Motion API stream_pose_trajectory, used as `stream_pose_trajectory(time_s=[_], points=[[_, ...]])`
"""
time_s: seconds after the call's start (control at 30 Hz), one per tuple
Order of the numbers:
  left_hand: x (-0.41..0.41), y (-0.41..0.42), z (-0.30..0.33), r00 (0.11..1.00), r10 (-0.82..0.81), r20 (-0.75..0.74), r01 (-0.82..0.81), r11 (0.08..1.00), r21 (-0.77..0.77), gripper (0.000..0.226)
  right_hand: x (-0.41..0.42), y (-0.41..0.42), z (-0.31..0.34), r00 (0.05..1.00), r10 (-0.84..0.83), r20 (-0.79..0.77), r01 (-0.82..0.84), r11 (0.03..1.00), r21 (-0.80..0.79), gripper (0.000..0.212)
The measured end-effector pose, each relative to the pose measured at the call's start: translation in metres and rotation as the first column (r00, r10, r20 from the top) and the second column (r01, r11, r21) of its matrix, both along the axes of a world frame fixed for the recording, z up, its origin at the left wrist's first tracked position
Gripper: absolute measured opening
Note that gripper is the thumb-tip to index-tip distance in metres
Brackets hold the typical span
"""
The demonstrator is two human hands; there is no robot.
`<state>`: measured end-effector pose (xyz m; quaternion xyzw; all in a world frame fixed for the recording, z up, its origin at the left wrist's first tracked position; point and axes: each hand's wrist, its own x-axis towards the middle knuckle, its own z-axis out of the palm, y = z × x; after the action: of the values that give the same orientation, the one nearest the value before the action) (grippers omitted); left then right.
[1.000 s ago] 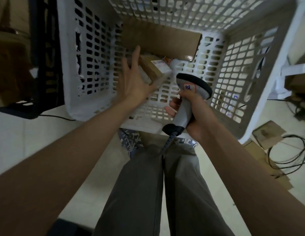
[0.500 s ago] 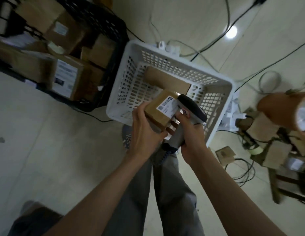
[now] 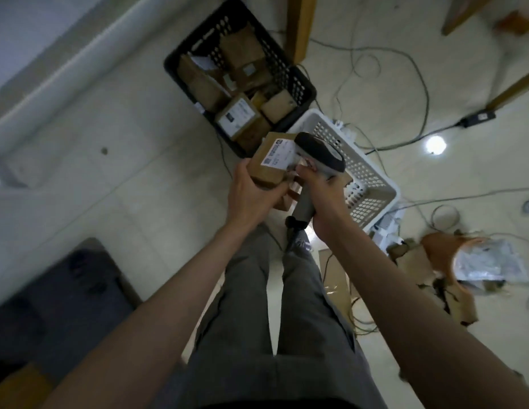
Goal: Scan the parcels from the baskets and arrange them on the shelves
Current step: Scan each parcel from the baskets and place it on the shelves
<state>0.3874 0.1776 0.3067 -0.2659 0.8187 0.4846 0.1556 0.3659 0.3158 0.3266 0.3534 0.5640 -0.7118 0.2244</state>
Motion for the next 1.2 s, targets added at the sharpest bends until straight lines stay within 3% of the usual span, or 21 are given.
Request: stream_pose_trajectory(time_s=[0.13, 0.3, 0.5, 0.6, 0.7, 0.93, 1.07, 1.2], points=[[0.033, -0.021, 0.038, 0.966, 0.226, 0.122, -0.238, 0.967, 0.092, 0.072, 0.022, -0.019, 0.044, 0.957, 0.242, -0.158, -0.221, 0.965, 0.144, 0.028], [0.074, -0.052, 0.078, 0.880, 0.453, 0.144, -0.474, 0.860, 0.190, 0.063, 0.047, -0.052, 0.095, 0.766, 0.576, -0.286, -0.534, 0.818, 0.216, 0.031], [0.133, -0.105, 0.126, 0.781, 0.611, 0.130, -0.622, 0.739, 0.258, 0.073, 0.066, -0.110, 0.150, 0.564, 0.752, -0.341, -0.726, 0.648, 0.229, 0.044], [0.161, -0.140, 0.149, 0.738, 0.669, 0.090, -0.660, 0.687, 0.306, 0.057, 0.068, -0.150, 0.174, 0.485, 0.792, -0.370, -0.790, 0.579, 0.204, 0.040], [0.186, -0.178, 0.168, 0.700, 0.712, 0.053, -0.689, 0.655, 0.309, 0.035, 0.067, -0.188, 0.190, 0.424, 0.810, -0.404, -0.836, 0.522, 0.168, 0.033], [0.207, -0.261, 0.191, 0.700, 0.715, 0.001, -0.678, 0.663, 0.316, 0.029, 0.054, -0.229, 0.221, 0.176, 0.903, -0.391, -0.870, 0.329, 0.366, 0.035], [0.206, -0.288, 0.200, 0.704, 0.709, -0.034, -0.670, 0.680, 0.299, 0.025, 0.047, -0.230, 0.238, -0.004, 0.942, -0.336, -0.811, 0.194, 0.553, 0.038], [0.203, -0.302, 0.210, 0.704, 0.708, -0.052, -0.671, 0.688, 0.277, 0.040, 0.041, -0.230, 0.257, -0.236, 0.934, -0.269, -0.675, 0.042, 0.737, 0.027]])
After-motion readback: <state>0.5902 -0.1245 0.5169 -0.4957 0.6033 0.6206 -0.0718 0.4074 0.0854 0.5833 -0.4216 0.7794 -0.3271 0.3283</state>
